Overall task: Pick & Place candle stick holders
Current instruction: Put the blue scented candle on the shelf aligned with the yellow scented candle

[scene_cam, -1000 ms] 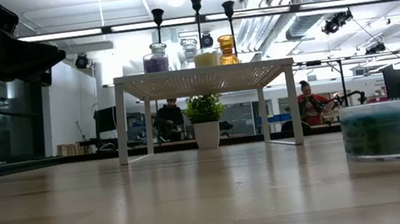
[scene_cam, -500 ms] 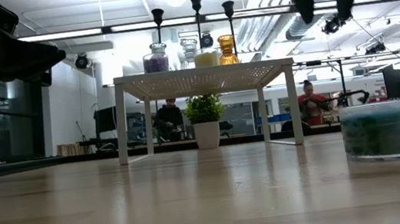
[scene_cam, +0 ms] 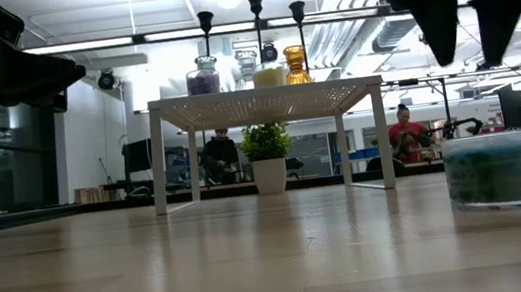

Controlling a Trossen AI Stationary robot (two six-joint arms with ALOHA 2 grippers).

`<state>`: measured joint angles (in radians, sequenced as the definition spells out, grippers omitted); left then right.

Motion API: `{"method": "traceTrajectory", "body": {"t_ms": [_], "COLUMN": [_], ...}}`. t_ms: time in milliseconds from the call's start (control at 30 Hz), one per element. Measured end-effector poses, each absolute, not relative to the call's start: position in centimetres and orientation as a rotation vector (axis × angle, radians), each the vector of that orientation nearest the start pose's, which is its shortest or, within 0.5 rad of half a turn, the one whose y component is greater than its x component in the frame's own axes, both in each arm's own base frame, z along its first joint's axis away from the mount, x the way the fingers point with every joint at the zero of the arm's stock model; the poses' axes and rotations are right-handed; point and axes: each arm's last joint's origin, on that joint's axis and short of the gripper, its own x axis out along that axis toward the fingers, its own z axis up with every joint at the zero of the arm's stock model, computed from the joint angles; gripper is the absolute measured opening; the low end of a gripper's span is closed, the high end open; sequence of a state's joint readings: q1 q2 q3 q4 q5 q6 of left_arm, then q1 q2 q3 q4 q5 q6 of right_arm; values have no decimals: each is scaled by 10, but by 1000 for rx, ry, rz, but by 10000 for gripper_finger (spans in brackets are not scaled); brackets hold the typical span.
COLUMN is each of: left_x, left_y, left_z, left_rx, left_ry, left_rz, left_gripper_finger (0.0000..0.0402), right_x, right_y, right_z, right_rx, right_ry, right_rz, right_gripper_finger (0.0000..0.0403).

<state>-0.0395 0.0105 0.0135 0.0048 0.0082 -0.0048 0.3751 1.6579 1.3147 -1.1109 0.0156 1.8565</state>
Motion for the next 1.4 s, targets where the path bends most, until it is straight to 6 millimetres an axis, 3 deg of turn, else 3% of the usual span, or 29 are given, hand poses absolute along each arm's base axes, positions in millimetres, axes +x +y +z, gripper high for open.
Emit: {"method": "traceTrajectory", "body": {"t_ms": [267,833,1400], "left_x": [97,97,97], "left_y": [-4,-4,-4], "left_z": [168,168,168], "left_rx": [-5,-5,-5], "left_ry": [-7,-8,-7], "left_rz": [-48,-48,-47], "left_gripper_finger": [77,77,77], "right_x": [283,279,285], "right_y": [114,116,125], "right_z": [219,195,176], "right_rx": [1243,1259,1055], "right_ry": [1216,1242,1350], "right_rz": [-968,-912,-747], "right_gripper_finger": [176,176,176]}}
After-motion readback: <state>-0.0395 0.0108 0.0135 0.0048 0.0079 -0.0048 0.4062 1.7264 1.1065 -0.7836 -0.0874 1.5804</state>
